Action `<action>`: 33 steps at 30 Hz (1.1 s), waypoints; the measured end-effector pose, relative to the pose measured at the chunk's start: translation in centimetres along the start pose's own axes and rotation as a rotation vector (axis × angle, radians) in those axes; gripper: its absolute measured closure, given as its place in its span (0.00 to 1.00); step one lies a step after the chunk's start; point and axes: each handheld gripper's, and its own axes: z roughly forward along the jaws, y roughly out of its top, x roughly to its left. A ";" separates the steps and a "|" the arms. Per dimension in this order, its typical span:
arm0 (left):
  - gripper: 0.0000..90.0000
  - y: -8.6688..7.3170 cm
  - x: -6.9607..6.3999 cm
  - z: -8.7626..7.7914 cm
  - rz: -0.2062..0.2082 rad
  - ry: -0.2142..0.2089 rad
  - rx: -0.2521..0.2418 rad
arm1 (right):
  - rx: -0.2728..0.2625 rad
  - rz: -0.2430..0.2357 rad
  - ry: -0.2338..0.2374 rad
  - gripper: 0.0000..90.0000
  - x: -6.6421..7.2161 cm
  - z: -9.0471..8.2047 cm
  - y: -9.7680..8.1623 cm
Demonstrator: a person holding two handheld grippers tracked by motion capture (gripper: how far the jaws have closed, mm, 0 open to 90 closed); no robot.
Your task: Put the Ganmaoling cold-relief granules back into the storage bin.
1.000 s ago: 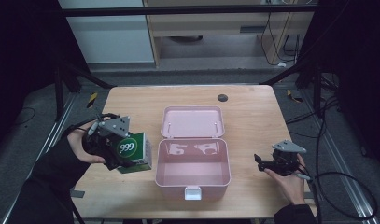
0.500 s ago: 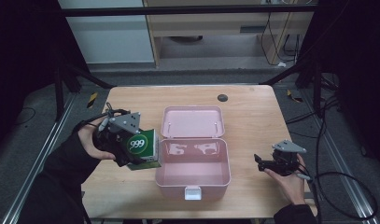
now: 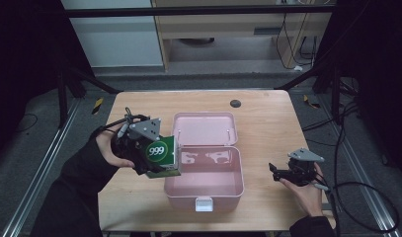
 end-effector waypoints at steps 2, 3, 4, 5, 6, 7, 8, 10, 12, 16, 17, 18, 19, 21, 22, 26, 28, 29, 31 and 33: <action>0.17 0.3 0.1 0.2 0.006 -0.004 0.002 | -0.002 -0.002 0.000 0.06 0.0 0.0 0.0; 0.17 0.4 0.1 0.5 0.007 -0.005 0.001 | -0.002 -0.002 0.000 0.06 0.0 0.0 0.0; 0.17 0.6 0.2 0.6 0.010 -0.007 0.006 | -0.003 -0.003 0.000 0.06 0.0 0.0 0.0; 0.17 0.7 0.2 0.9 0.012 -0.006 0.004 | -0.003 -0.003 0.000 0.06 -0.1 0.0 0.0; 0.17 0.9 0.2 1.0 0.015 -0.009 0.009 | -0.003 -0.002 0.000 0.06 -0.1 0.0 0.0; 0.17 1.0 0.2 1.1 0.018 -0.010 0.008 | -0.004 -0.001 0.000 0.06 -0.1 0.0 0.0; 0.17 1.1 0.3 1.2 0.017 -0.012 0.007 | -0.004 0.000 0.001 0.06 -0.1 -0.1 0.0; 0.17 1.4 0.3 1.4 0.021 -0.010 0.004 | -0.004 0.000 0.000 0.06 -0.1 -0.1 0.0; 0.17 1.7 0.3 1.6 0.024 -0.007 -0.006 | -0.004 0.000 -0.001 0.06 -0.1 0.0 0.0; 0.17 2.3 0.3 2.0 0.032 -0.018 -0.005 | -0.004 0.000 -0.002 0.06 -0.1 0.0 -0.1; 0.17 2.4 0.3 2.2 0.034 -0.020 -0.008 | -0.005 0.001 -0.003 0.06 -0.1 -0.1 -0.1; 0.17 2.4 0.3 2.2 0.034 -0.020 -0.008 | -0.005 0.001 -0.003 0.06 -0.1 -0.1 -0.1; 0.17 2.5 0.2 2.3 0.037 -0.022 -0.009 | -0.005 0.001 -0.004 0.06 -0.1 -0.1 -0.1; 0.17 2.8 0.2 2.7 0.042 -0.026 -0.004 | -0.006 0.003 -0.005 0.06 -0.1 -0.1 -0.1; 0.17 2.8 0.2 2.8 0.042 -0.030 -0.003 | -0.006 0.002 -0.003 0.06 -0.1 -0.1 -0.1; 0.17 3.0 0.3 3.4 0.045 -0.034 0.002 | -0.006 -0.001 -0.001 0.06 -0.1 0.0 -0.1; 0.17 3.2 0.4 4.1 0.058 -0.027 0.024 | -0.005 0.000 -0.002 0.06 -0.1 0.0 -0.1; 0.17 3.2 0.4 4.4 0.062 -0.028 0.029 | -0.005 -0.001 -0.002 0.06 -0.1 0.0 -0.1; 0.17 3.3 0.5 4.8 0.063 -0.037 0.030 | -0.005 -0.002 -0.002 0.06 -0.1 0.0 -0.1; 0.17 3.3 0.5 5.1 0.065 -0.044 0.036 | -0.006 -0.003 -0.002 0.06 -0.1 0.0 -0.1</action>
